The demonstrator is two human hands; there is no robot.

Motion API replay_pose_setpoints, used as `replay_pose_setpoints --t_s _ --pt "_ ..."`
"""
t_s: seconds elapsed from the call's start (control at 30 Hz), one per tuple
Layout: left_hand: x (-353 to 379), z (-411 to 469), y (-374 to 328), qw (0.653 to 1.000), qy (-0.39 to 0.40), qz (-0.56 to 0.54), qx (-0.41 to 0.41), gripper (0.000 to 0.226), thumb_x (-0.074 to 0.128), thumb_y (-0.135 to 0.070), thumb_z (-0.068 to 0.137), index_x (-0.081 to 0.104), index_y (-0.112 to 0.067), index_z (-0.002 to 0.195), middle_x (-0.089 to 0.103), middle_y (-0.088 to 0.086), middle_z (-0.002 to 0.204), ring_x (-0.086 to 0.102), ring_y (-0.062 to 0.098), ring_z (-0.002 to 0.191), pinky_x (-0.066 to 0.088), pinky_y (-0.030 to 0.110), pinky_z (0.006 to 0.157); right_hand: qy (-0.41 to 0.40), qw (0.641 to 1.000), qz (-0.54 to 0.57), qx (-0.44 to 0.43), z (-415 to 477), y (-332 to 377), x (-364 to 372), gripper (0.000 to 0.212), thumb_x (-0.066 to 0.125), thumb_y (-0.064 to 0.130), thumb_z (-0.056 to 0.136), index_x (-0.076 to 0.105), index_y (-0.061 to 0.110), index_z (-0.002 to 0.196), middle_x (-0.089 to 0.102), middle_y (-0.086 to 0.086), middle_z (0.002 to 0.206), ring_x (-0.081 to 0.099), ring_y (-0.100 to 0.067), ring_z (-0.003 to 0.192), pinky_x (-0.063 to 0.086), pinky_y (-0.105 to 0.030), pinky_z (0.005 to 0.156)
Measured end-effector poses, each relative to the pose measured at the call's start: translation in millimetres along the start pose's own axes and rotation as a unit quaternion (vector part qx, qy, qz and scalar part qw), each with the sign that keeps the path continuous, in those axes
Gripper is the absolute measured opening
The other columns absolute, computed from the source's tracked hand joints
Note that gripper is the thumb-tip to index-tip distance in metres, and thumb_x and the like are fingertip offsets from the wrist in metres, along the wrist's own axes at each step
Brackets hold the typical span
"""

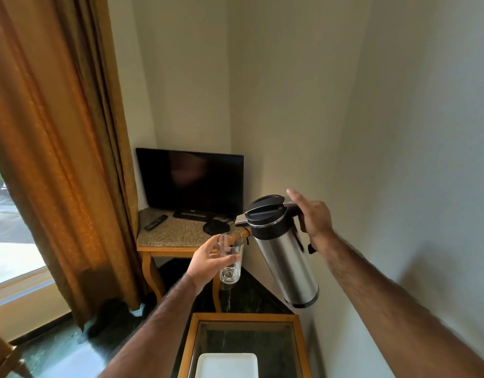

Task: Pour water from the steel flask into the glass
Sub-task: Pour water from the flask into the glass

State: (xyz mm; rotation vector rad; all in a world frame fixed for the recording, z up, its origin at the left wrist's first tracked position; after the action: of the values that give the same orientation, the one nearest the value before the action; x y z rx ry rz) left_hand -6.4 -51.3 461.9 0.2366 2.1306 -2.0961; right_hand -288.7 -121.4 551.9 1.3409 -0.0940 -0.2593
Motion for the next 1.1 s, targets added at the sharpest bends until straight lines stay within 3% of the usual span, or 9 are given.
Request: replay_pose_setpoints --t_s 0.07,0.17,0.27,0.37,0.47,0.67,1.1 --pt "2.0 0.5 -1.4 1.000 -0.001 0.003 0.002 0.053 0.089 -0.029 0.075 0.064 -0.036 0.122 0.072 0.001 0.124 0.071 0.022 0.112 0.058 0.041 0.094 0.002 1.000 -0.017 -0.011 0.4 8.2 1.8 0.104 0.072 0.085 0.061 0.056 -0.017 0.075 0.039 -0.010 0.058 0.036 -0.021 0.052 0.034 -0.036 0.058" --pt "2.5 2.4 -2.5 1.000 -0.003 0.007 0.004 0.054 0.089 -0.023 0.079 0.064 -0.029 0.127 0.071 0.005 0.126 0.071 0.024 0.112 0.056 0.050 0.102 0.009 0.999 -0.039 -0.019 3.4 15.4 3.7 0.086 0.073 0.076 0.067 0.055 -0.007 0.059 0.042 -0.007 0.056 0.040 -0.019 0.052 0.036 -0.034 0.059" --pt "2.5 2.9 -5.9 1.000 -0.004 0.002 0.006 0.060 0.089 -0.023 0.077 0.063 -0.024 0.132 0.071 0.006 0.127 0.072 0.025 0.112 0.055 0.052 0.104 0.022 0.998 -0.056 -0.030 5.6 21.1 6.8 0.085 0.071 0.071 0.068 0.055 -0.013 0.065 0.042 -0.008 0.061 0.040 -0.021 0.059 0.034 -0.036 0.061" --pt "3.3 3.3 -8.0 1.000 -0.006 0.000 0.010 0.063 0.090 -0.027 0.074 0.063 -0.023 0.131 0.073 0.005 0.124 0.073 0.025 0.111 0.055 0.054 0.104 0.029 0.992 -0.108 -0.057 5.5 33.0 11.2 0.064 0.069 0.069 0.066 0.039 0.018 0.044 0.031 0.006 0.046 0.033 -0.016 0.047 0.030 -0.030 0.051" --pt "4.9 4.5 -6.3 1.000 -0.006 0.003 0.008 0.058 0.089 -0.021 0.079 0.062 -0.024 0.130 0.072 0.005 0.125 0.073 0.025 0.111 0.055 0.055 0.104 0.050 0.985 -0.146 -0.082 6.4 44.0 17.7 0.070 0.069 0.069 0.068 0.029 0.018 0.038 0.022 0.014 0.039 0.023 -0.010 0.039 0.022 -0.023 0.040" --pt "5.8 5.6 -3.6 1.000 -0.003 0.004 0.002 0.059 0.087 -0.019 0.080 0.061 -0.023 0.132 0.069 0.003 0.126 0.070 0.024 0.113 0.055 0.054 0.104 0.083 0.973 -0.193 -0.100 15.1 54.2 25.4 0.074 0.071 0.067 0.072 0.024 0.019 0.041 0.020 0.013 0.041 0.019 -0.013 0.041 0.019 -0.025 0.040" --pt "6.8 10.8 -2.8 1.000 0.021 0.007 0.001 0.053 0.087 -0.018 0.080 0.062 -0.029 0.126 0.071 0.002 0.124 0.071 0.021 0.111 0.055 0.051 0.104 0.153 0.947 -0.263 -0.102 24.6 70.3 53.3 0.072 0.073 0.067 0.072 0.032 0.020 0.036 0.024 0.014 0.039 0.020 -0.010 0.037 0.018 -0.019 0.036"
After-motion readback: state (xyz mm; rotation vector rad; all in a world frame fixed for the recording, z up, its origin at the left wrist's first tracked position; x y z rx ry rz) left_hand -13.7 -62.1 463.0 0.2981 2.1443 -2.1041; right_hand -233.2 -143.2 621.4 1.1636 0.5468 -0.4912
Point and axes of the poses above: each hand's wrist, its own z-axis towards the middle knuckle, its own x-axis out of the palm, y = z × x, the point moved 9 cm from there along z, towards the middle knuckle
